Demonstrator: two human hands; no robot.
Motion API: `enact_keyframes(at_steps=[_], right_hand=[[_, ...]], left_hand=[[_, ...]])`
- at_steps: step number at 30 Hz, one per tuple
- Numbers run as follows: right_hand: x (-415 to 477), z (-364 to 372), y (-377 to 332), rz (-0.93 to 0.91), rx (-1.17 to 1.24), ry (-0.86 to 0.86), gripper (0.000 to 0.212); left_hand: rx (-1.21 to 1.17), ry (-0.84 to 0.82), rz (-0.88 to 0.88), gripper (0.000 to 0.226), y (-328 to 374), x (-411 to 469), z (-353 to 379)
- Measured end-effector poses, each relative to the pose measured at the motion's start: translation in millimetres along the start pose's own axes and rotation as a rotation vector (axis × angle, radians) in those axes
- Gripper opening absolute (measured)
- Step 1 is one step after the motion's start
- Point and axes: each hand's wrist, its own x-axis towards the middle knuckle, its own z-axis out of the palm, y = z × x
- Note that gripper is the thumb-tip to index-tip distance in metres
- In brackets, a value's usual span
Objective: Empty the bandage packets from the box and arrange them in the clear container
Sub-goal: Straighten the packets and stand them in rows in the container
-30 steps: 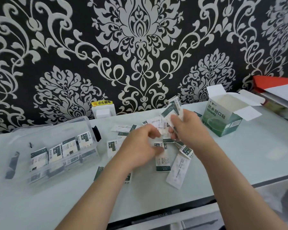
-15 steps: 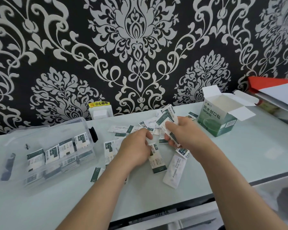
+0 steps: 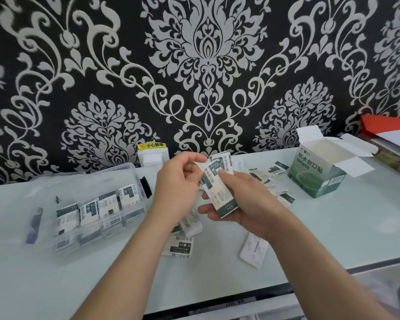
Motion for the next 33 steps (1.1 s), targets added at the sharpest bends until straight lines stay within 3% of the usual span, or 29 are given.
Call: enact_keyframes(at_steps=[3,6,12,15,17,19,22,25,28,31,33], right_hand=[[1,5,1,-0.001,0.046,-0.075,0.039],[5,4,3,-0.031,-0.044,-0.122,0.029],[-1,-1,-4,-0.084,-0.321,-0.261,0.017],[-2,-1,-9,-0.098,-0.188,-0.201,0.012],[1,-3,-11,-0.134,-0.060,-0.100,0.013],[7,-3,-8,-0.180,-0.051,0.036,0.017],[12,8,0,-0.227,-0.006,0.177,0.023],[12,21,3,-0.174,0.206,0.139,0.038],[13,27,4,-0.094,0.333,0.036,0.019],[13,31,4,-0.015,0.367,-0.024,0.033],[10,32,2,-0.019,0.229,-0.060,0.030]], left_hand=[[-0.012,0.007,0.045,0.029,2,-4,-2],[-0.013,0.019,0.074,0.030,4,-4,-8],[-0.132,-0.200,0.067,0.012,10,-4,-19],[-0.071,-0.057,0.049,0.012,5,-3,-19],[-0.165,-0.003,-0.052,0.006,4,-1,-21],[-0.240,-0.025,-0.113,0.007,6,-2,-21],[-0.218,-0.097,-0.047,0.016,7,-7,-14],[-0.218,-0.229,0.037,0.034,8,-9,-14],[-0.144,-0.215,0.173,0.049,7,-9,-17],[-0.059,-0.044,0.227,0.036,12,-12,-17],[-0.101,0.022,0.176,0.019,15,-10,-20]])
